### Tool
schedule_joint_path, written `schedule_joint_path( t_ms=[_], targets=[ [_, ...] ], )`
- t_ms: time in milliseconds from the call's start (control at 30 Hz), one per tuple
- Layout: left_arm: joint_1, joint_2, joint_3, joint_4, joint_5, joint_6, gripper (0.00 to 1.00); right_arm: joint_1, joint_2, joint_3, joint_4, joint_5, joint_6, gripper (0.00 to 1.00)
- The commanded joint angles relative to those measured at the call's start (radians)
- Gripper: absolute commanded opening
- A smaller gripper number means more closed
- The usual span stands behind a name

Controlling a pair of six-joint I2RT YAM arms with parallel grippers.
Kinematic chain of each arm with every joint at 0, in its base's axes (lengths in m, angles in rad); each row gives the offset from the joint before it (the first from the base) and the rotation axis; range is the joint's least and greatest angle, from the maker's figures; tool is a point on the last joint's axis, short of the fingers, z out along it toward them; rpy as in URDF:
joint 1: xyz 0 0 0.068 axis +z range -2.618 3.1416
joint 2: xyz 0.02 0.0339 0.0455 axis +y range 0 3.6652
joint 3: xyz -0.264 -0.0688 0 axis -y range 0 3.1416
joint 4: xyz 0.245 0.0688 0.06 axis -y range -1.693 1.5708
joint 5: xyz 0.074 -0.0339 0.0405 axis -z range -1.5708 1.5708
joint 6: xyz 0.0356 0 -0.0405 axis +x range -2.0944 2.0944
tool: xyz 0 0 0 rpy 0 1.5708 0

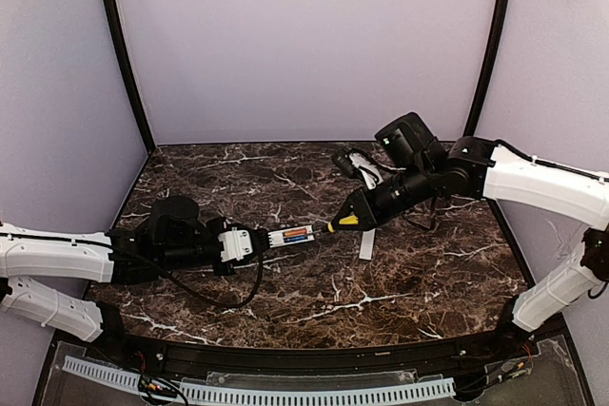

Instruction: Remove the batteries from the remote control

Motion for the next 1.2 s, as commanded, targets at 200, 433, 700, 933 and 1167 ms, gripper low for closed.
schedule_joint_path(
  t_ms=[200,433,700,933,1167],
  targets=[
    [-0.006,-0.003,0.004,0.022,-0.028,-0.009,0.0,0.01,0.0,0.018,-0.01,0.032,0.009,0.0],
    [-0.005,-0.001,0.008,0.016,-0.028,-0.014,0.0,0.012,0.002,0.022,-0.01,0.047,0.01,0.0],
    [-0.005,0.001,0.012,0.007,-0.02,-0.017,0.0,0.014,0.009,0.03,-0.003,0.057,0.007,0.0],
    [-0.005,0.004,0.016,0.001,-0.015,-0.024,0.0,0.014,0.018,0.04,0.006,0.056,0.005,0.0],
    [-0.004,0.006,0.018,0.001,-0.016,-0.03,0.0,0.017,0.037,0.039,0.014,0.036,0.005,0.0]
  ],
)
